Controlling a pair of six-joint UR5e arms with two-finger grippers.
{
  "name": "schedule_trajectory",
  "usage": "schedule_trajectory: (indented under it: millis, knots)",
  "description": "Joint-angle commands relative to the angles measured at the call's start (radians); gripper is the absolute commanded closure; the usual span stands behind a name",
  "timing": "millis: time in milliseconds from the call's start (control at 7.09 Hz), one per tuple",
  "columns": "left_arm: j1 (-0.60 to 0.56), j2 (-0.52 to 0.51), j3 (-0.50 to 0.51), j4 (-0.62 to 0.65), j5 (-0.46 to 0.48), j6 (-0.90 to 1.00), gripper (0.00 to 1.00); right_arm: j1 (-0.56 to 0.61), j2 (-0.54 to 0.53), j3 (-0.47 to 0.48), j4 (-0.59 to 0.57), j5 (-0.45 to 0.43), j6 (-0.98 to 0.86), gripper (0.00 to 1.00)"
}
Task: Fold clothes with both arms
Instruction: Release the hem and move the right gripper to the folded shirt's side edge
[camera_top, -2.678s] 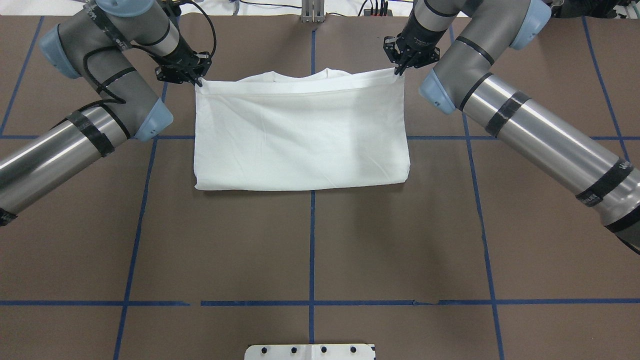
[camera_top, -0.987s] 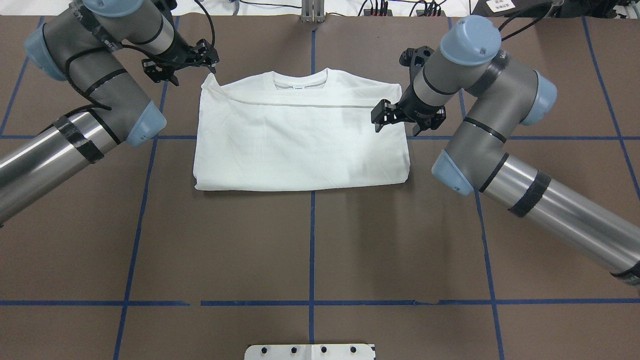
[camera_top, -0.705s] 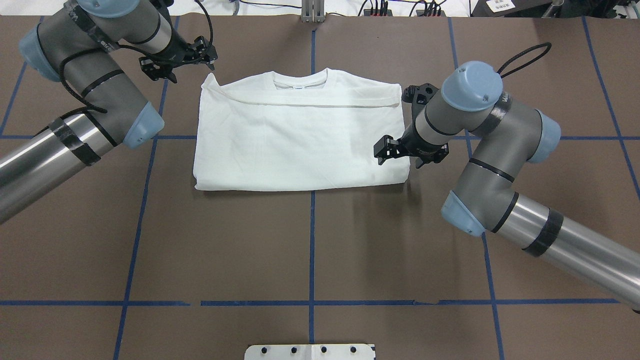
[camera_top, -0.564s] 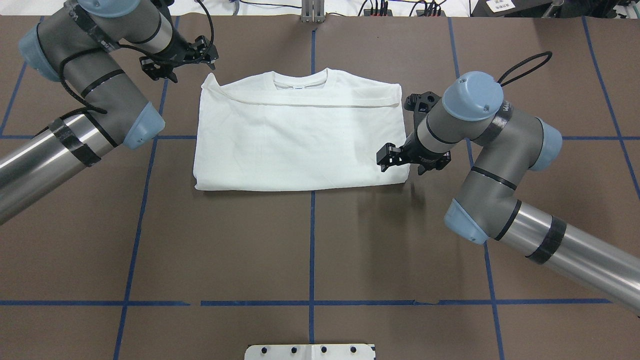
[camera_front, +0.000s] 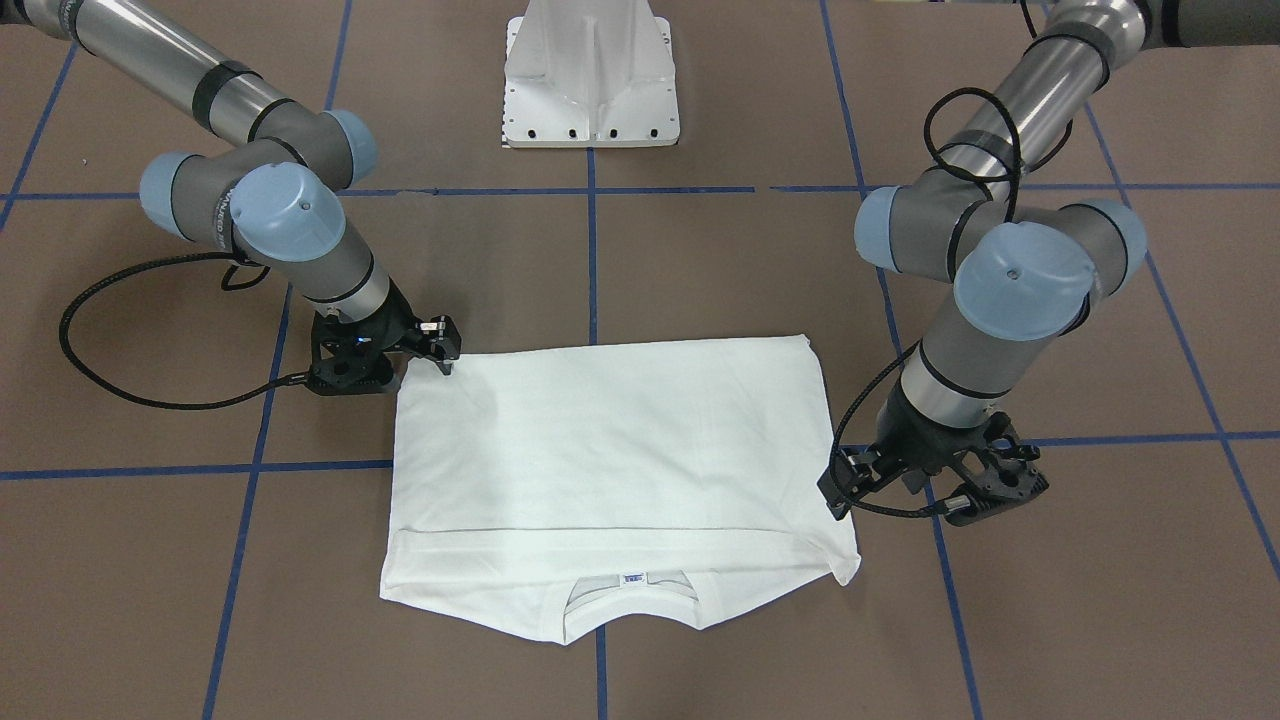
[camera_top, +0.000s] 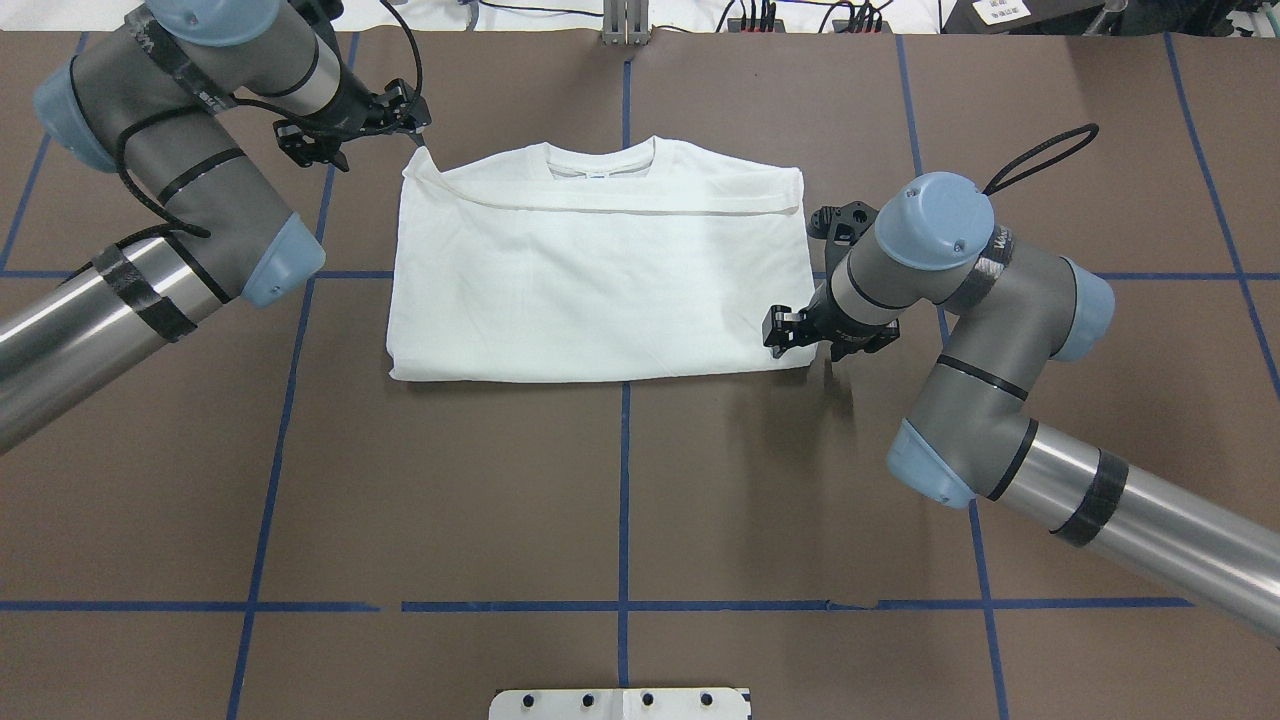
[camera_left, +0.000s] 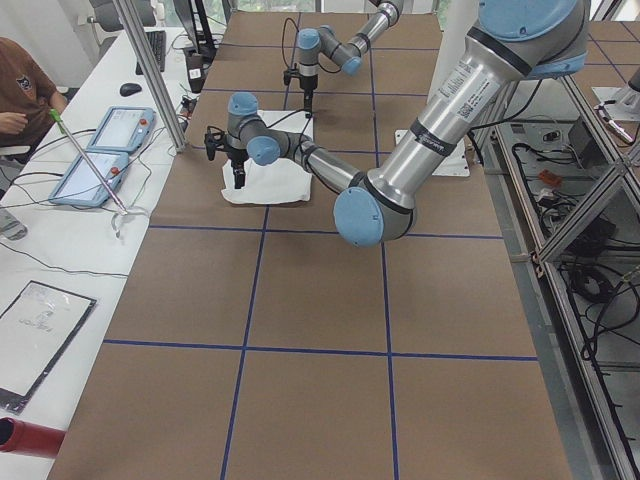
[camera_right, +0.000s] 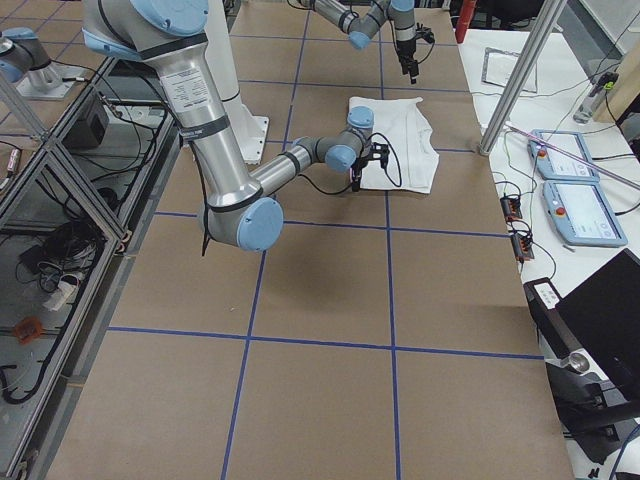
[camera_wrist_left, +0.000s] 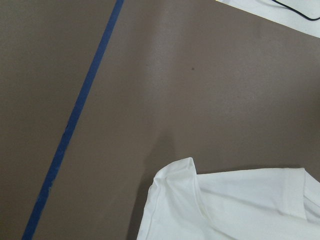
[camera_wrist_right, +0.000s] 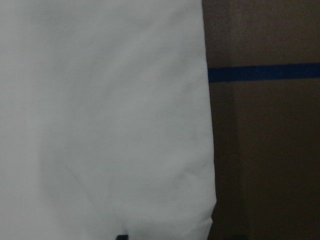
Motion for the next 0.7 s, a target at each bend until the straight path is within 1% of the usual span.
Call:
schedule_trajectory:
  millis: [0, 141, 423, 564]
  knots:
    - [0.002, 0.005, -0.005, 0.000, 0.019, 0.000, 0.01, -0.005, 0.000, -0.001, -0.001, -0.008, -0.001, 1.00]
    - [0.004, 0.005, -0.007, 0.000, 0.021, 0.000, 0.01, -0.007, 0.003, -0.001, -0.002, -0.006, -0.001, 1.00]
    - [0.004, 0.007, -0.016, 0.001, 0.024, 0.000, 0.01, 0.011, -0.005, 0.031, -0.001, -0.006, -0.001, 1.00]
    - [0.004, 0.007, -0.021, 0.003, 0.030, 0.000, 0.01, 0.024, -0.090, 0.122, -0.001, -0.005, -0.013, 1.00]
